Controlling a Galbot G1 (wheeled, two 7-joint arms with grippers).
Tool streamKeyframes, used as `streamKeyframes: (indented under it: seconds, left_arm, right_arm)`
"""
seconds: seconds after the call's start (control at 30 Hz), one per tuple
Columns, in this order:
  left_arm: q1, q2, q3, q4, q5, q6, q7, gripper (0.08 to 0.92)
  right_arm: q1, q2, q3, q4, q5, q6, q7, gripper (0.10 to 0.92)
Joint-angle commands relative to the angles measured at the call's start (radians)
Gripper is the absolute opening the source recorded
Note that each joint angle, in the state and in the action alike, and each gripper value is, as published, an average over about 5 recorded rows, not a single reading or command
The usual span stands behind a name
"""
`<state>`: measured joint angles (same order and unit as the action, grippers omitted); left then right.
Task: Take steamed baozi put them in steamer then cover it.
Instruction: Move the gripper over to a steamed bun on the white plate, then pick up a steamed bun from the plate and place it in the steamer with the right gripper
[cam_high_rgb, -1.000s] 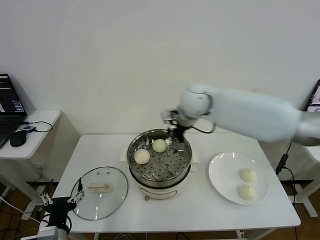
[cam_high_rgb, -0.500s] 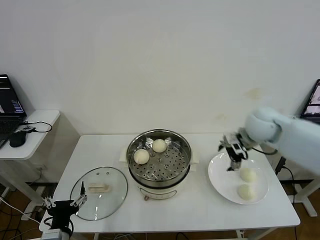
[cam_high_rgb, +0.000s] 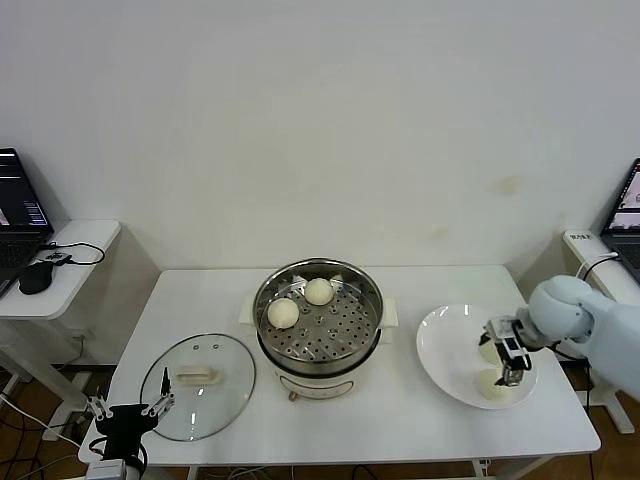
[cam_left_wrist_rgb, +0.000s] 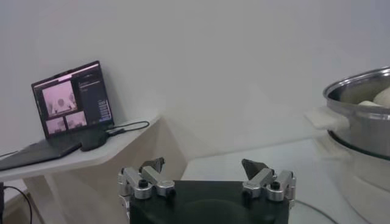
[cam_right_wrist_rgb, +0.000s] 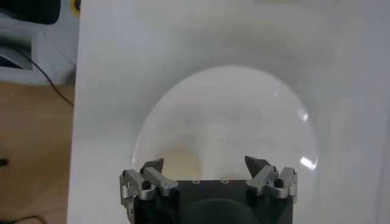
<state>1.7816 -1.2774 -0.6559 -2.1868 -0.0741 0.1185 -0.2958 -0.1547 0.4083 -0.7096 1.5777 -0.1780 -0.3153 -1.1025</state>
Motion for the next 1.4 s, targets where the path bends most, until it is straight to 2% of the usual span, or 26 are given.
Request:
streamKeyframes:
  seconds: [0.03,0.53,1.07,1.23,1.4]
  left_arm:
    - [0.001,0.0,0.0,0.002,0.002,0.001,0.0,0.823]
    - [-0.005,-0.003,0.0,0.007,0.002,0.005,0.0,0.823]
    - [-0.01,-0.007,0.0,0.007,0.004,0.008,0.0,0.823]
    - [-0.011,-0.007,0.001,0.003,0.003,0.008,-0.001,0.823]
    - [-0.013,-0.002,0.001,-0.005,0.002,0.01,-0.001,0.823]
  right_arm:
    - [-0.135,-0.011,0.096,-0.039,-0.052,0.014,0.0,0.823]
    - [-0.142,0.049,0.098,-0.116,-0.069,0.008,-0.002,0.816]
    - [-0.119,0.095,0.086,-0.148,-0.041,-0.011,-0.006,0.636]
    - [-0.085,0.095,0.097,-0.14,-0.022,-0.012,-0.016,0.614]
    - [0.085,0.076,0.016,-0.108,0.034,-0.019,-0.036,0.612]
